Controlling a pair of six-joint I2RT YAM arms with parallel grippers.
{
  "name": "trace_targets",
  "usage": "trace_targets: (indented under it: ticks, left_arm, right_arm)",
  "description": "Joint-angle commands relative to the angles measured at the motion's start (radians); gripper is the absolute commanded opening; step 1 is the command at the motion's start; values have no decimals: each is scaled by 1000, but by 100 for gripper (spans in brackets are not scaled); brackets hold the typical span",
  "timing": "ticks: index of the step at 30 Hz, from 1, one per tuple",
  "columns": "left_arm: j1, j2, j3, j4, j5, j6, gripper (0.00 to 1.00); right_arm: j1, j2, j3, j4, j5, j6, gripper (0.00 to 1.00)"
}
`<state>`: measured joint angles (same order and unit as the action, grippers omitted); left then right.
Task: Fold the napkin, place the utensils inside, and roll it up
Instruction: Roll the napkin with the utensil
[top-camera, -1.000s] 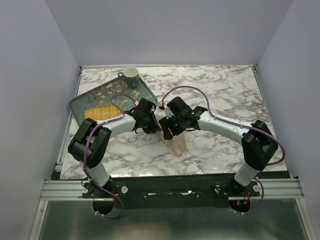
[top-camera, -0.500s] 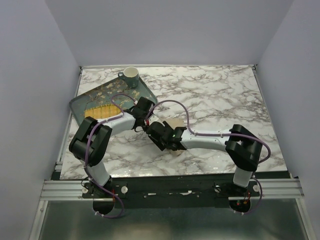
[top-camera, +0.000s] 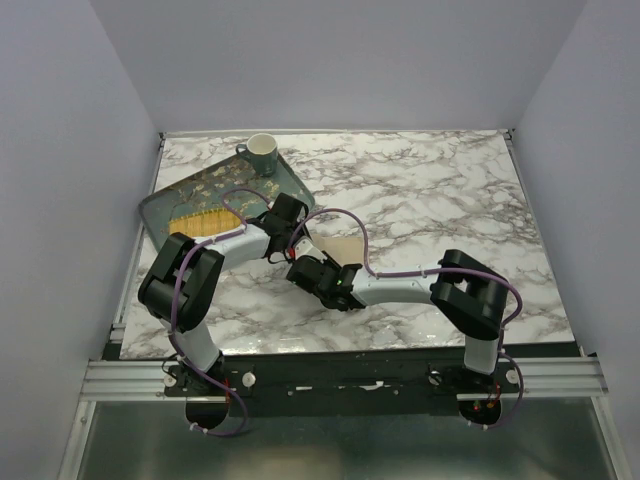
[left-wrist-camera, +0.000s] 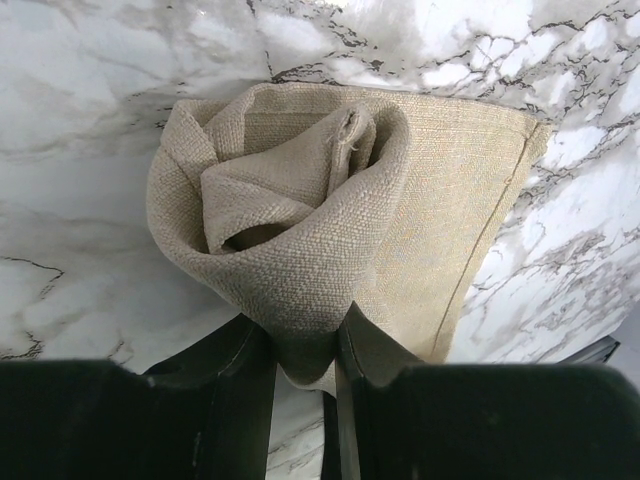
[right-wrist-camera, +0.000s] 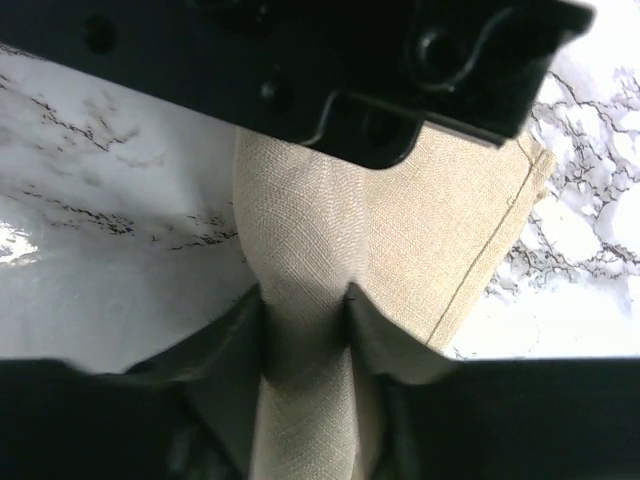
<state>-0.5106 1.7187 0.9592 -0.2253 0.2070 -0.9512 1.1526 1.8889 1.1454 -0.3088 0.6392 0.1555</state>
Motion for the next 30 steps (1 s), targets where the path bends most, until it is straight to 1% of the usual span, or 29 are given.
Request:
trace_targets:
  ticks: [1, 3, 6, 8, 9, 10, 12, 13, 15, 16, 17, 18, 21, 22, 23, 24, 25, 27, 28, 30]
  left_arm:
    - [7, 13, -4, -8, 9, 29, 33]
    - [7, 13, -8, -2, 17, 37, 33]
    - [9, 21, -1, -5, 25, 63, 35]
    - [11, 7, -7, 9, 14, 77, 41]
    - [12, -4, -20, 20, 9, 80, 45]
    - [12, -25, -25, 30, -6, 86, 52]
    - [15, -40, -20, 34, -26, 101, 57]
    - [18, -54, -17, 32, -30, 120, 61]
    - [30, -64, -4, 29, -32, 135, 64]
    - [38, -73, -2, 27, -32, 140, 67]
    - [44, -79, -2, 27, -34, 147, 68]
    - [61, -88, -2, 29, -37, 149, 69]
    - [92, -131, -11, 61, -32, 154, 73]
    - [96, -142, -4, 58, -31, 160, 74]
    - [103, -146, 6, 50, -31, 166, 75]
    - [106, -154, 12, 47, -26, 173, 75]
    - [113, -162, 12, 47, -26, 173, 75]
    - [115, -183, 6, 46, -26, 177, 75]
    - [113, -189, 4, 46, -18, 177, 75]
    - [112, -199, -16, 58, 3, 173, 75]
  right_arm:
    - [-4, 15, -42, 19, 22, 10, 36]
    - [-16, 6, -47, 25, -2, 9, 29]
    - [-37, -10, -58, 33, -48, 9, 26]
    - [-59, -30, -65, 34, -91, 9, 24]
    - [-68, -37, -67, 34, -139, 7, 24]
    - [-76, -50, -72, 39, -168, 9, 24]
    - [-112, -60, -78, 39, -251, 12, 22]
    - [-125, -66, -81, 40, -280, 16, 21]
    - [-165, -77, -82, 39, -369, 16, 20]
    - [-178, -79, -81, 37, -410, 15, 20]
    - [-212, -79, -76, 34, -452, 16, 20]
    - [-231, -76, -70, 27, -540, 21, 20]
    - [-290, -68, -53, 7, -633, 21, 19]
    - [-301, -63, -40, -3, -718, 19, 19]
    - [-326, -59, -29, -15, -751, 16, 19]
    - [-336, -51, -20, -25, -780, 18, 19]
    - [-350, -36, -6, -44, -858, 22, 19]
    - [-396, -14, 26, -59, -953, 26, 19]
    - [-412, 8, 33, -73, -1034, 29, 19]
    - [-461, 35, 51, -84, -1125, 27, 19]
